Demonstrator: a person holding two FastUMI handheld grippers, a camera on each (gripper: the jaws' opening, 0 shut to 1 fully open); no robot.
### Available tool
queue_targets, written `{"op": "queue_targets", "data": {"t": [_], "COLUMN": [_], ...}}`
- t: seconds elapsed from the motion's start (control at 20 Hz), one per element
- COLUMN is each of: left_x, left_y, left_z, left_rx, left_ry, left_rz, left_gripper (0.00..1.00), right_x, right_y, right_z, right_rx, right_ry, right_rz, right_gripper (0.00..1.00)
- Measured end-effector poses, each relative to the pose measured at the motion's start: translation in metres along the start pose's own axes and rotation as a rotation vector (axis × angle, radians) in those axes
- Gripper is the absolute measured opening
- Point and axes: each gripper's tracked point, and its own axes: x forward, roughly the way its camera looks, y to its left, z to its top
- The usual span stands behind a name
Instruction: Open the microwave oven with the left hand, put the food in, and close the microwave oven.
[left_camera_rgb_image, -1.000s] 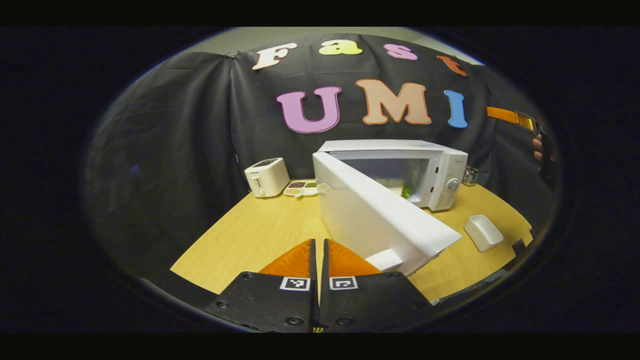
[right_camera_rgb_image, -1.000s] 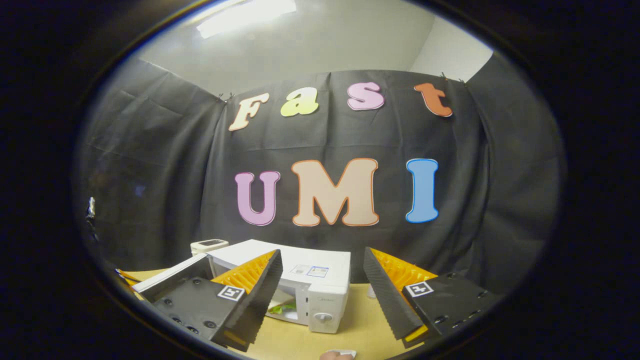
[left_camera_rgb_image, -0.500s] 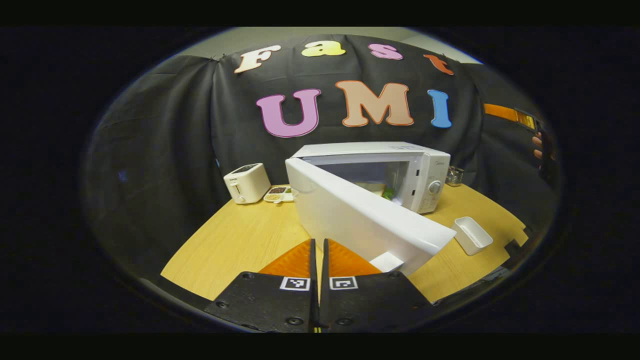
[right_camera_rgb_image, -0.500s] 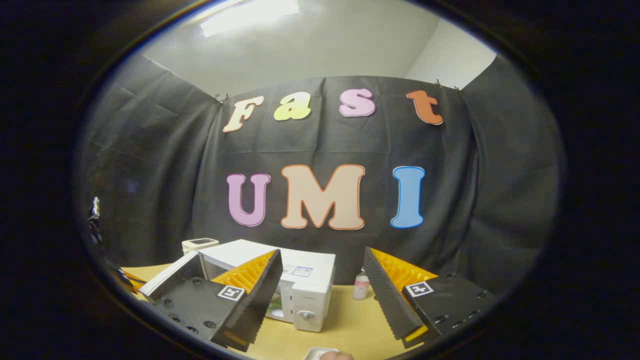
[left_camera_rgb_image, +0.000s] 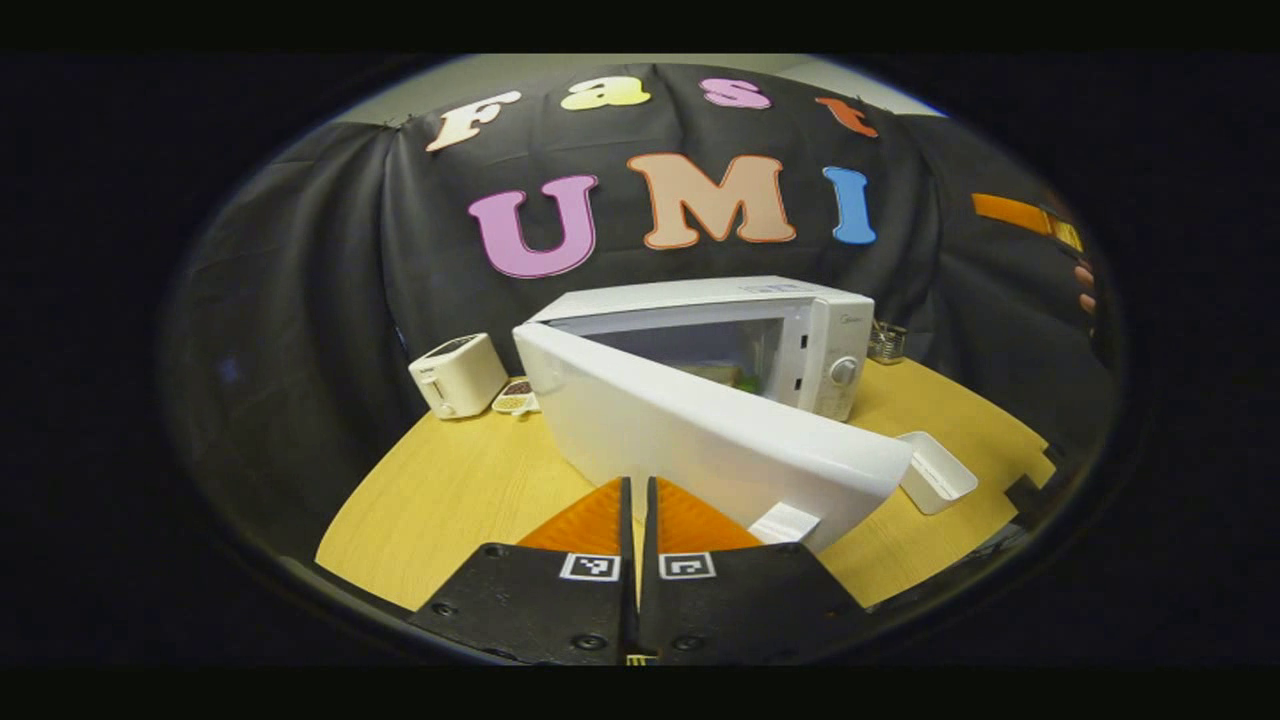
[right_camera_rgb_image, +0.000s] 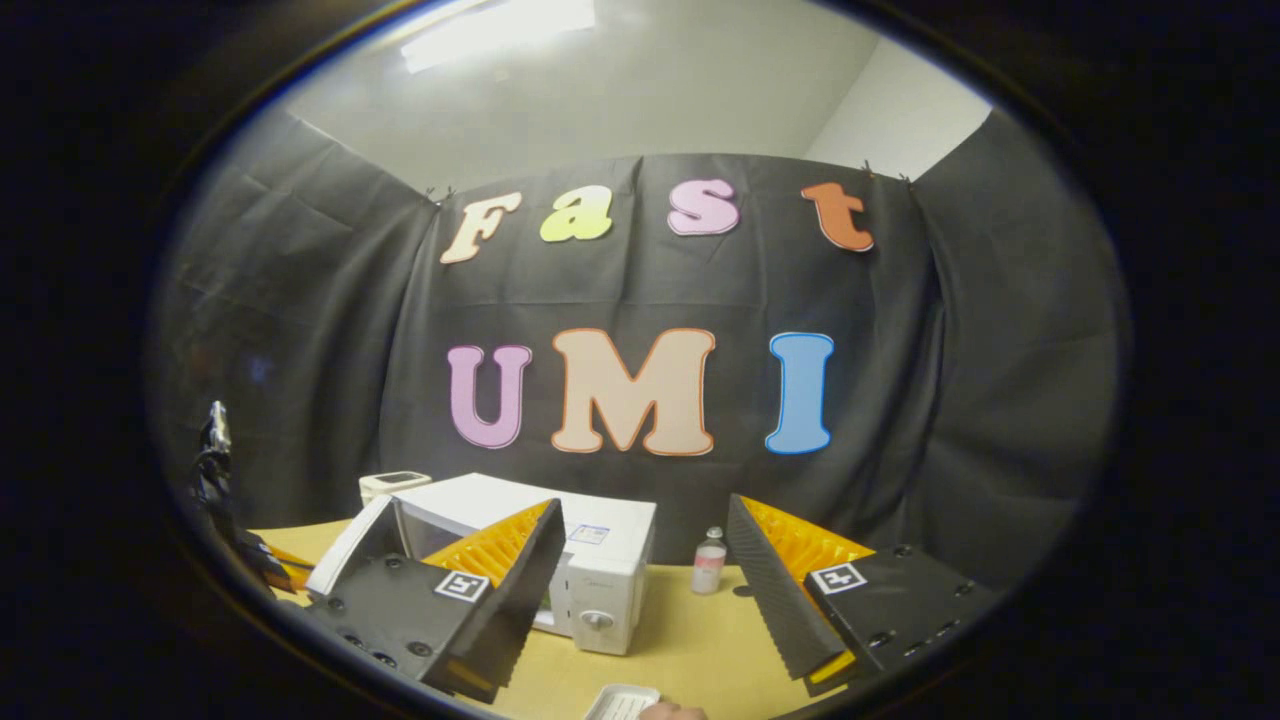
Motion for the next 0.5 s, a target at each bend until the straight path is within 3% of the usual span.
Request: {"op": "queue_targets", "data": {"t": [0.3,0.35,0.4,0.45,0.5], "left_x": [0.027,0.031,0.035,0.04,0.045], "left_y": [-0.02,-0.024,-0.028,-0.032,-0.035], "left_z": [0.014,0.018,0.021,0.024,0.026], "left_rx": [0.02,0.016,0.018,0.024,0.03], "left_ry": [-0.006,-0.009,-0.015,-0.021,-0.021], "left_rz": [-0.037,-0.046,-0.053,-0.058,-0.066], "left_gripper": [0.0,0.0,0.0,0.0,0.0], "right_x": [-0.013,-0.015,-0.016,-0.018,-0.018], "right_y": [-0.007,-0.008,-0.009,-0.011,-0.012], "right_z": [-0.005,-0.007,-0.007,-0.006,-0.007], "right_rx": [-0.008,-0.013,-0.015,-0.016,-0.015], "right_ry": [0.025,0.027,0.029,0.031,0.036], "right_rz": [-0.001,-0.004,-0.006,-0.009,-0.011], "right_gripper": [0.93,1.0,1.0,1.0,0.93]}}
